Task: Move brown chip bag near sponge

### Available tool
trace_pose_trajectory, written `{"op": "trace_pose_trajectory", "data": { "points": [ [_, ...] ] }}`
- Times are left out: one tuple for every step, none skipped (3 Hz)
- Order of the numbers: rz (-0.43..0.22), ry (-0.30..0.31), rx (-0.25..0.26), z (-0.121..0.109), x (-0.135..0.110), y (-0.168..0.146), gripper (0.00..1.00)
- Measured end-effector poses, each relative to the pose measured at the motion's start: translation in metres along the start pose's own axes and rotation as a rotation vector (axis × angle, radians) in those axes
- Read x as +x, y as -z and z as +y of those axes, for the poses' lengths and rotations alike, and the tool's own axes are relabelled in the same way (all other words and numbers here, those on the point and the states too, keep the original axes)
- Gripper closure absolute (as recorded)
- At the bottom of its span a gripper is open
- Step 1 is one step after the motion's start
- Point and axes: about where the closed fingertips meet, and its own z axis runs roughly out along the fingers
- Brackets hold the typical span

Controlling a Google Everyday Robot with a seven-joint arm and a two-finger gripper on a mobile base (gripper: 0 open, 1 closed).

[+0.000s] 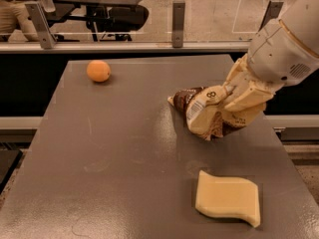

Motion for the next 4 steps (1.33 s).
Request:
{"op": "trace_pose_trajectory", "data": {
  "points": [
    [-0.016,0.028,-0.035,0.016,0.002,0.013,0.58],
    [-0.034,0.069,-0.055,0.027,0.004,0.024,0.35],
    [-0.035,0.073,-0.045,0.024,0.002,0.022,0.12],
    [-0.037,0.075,-0.035,0.021,0.0,0.022,0.0]
  ]
}}
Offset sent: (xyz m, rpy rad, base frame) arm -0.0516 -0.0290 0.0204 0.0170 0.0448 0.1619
